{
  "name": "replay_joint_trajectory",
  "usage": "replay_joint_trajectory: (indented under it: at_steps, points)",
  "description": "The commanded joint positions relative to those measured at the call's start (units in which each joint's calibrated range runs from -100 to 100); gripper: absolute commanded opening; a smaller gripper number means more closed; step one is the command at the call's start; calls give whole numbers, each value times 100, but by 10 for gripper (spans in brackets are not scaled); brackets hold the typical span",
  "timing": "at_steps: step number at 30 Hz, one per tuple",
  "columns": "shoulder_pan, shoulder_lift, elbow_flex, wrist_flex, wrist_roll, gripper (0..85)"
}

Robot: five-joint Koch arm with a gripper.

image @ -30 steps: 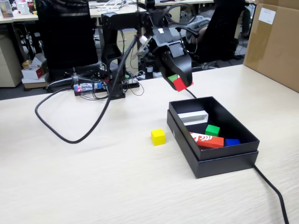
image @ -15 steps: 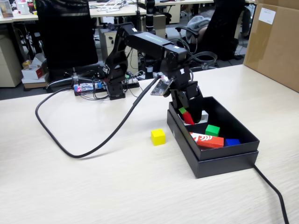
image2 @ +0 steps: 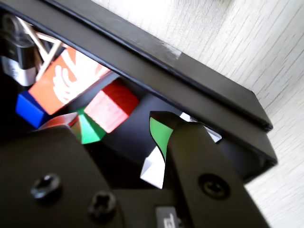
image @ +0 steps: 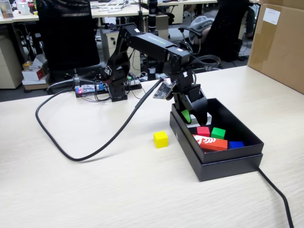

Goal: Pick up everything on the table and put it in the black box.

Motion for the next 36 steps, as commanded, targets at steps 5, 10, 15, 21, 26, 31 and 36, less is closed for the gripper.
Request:
replay_joint_trajectory:
  at_steps: [5, 10, 15, 21, 26, 31, 36]
  points:
    - [-44, -1747, 247, -87, -293, 374]
    - [-190, -2241, 365, -432, -454, 415]
    - [-410, -2562, 211, -553, -650, 453]
    - [-664, -2826, -406, -588, -669, 469]
    - [-777, -2837, -1258, -562, -625, 496]
    - [-879, -2791, -1974, -311, -591, 500]
    - [-972, -2573, -2518, 337, -596, 495]
